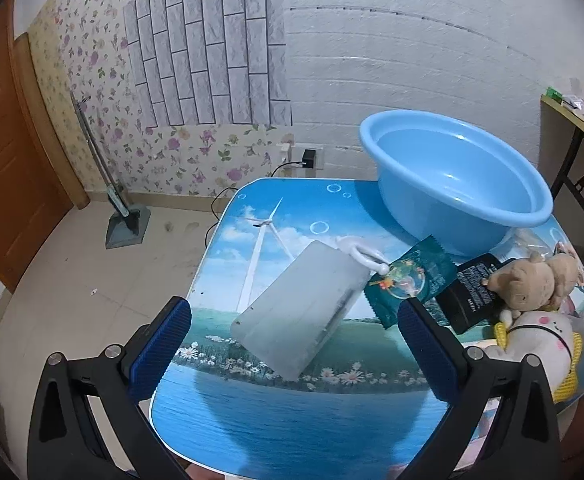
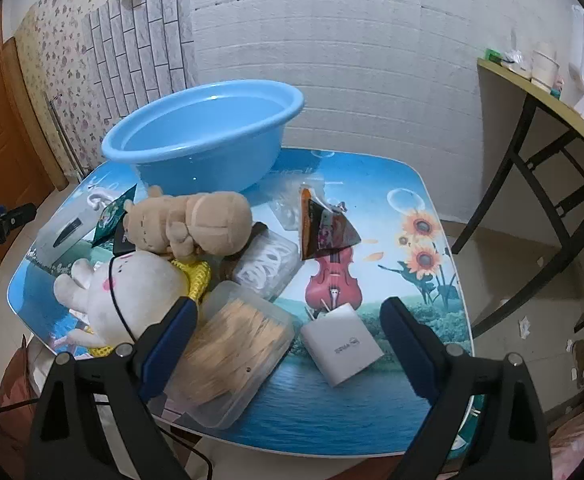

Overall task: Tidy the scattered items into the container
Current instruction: 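Move left tool to the translucent grey box while right tool approaches the white charger, then close left tool on the grey box while right tool closes on the white charger, then lift and carry the grey box and white charger over the blue basin with both tools, then open left tool over the basin while right tool releases the charger into it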

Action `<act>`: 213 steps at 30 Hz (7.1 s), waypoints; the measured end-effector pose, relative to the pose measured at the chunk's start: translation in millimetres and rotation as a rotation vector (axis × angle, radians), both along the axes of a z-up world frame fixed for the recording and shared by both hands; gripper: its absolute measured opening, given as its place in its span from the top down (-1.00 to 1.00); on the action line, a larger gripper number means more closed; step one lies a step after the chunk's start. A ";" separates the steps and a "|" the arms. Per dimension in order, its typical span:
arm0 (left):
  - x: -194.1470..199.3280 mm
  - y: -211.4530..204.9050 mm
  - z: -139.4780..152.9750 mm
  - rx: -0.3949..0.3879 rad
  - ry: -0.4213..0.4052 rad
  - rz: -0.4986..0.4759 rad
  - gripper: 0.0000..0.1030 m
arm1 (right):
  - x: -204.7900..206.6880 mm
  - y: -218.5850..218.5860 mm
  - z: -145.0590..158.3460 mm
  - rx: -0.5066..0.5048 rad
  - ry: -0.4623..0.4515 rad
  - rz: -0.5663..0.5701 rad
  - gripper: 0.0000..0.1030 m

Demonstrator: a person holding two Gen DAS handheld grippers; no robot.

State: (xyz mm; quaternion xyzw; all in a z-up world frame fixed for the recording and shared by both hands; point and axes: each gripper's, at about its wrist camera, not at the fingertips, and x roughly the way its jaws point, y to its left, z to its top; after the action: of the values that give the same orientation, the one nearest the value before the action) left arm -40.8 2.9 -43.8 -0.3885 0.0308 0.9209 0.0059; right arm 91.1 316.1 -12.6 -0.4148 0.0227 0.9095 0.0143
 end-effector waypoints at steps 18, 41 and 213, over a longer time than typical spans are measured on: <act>-18.2 -2.6 -26.4 0.015 -0.070 -0.095 -1.00 | -0.6 33.8 -8.3 0.002 -0.055 -0.086 -0.17; -43.7 -10.0 -59.8 -0.013 -0.158 -0.222 -1.00 | 10.5 52.9 -20.8 -0.028 -0.101 -0.097 -0.01; -44.0 121.9 37.0 0.065 -0.039 -0.432 -0.31 | -111.0 -24.4 38.1 -0.140 0.022 0.279 0.26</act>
State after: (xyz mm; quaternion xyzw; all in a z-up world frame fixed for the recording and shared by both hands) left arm -84.8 124.7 -6.7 -0.3903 0.0834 0.8910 0.2162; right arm -19.9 291.7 25.5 -0.4041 0.0282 0.9033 -0.1414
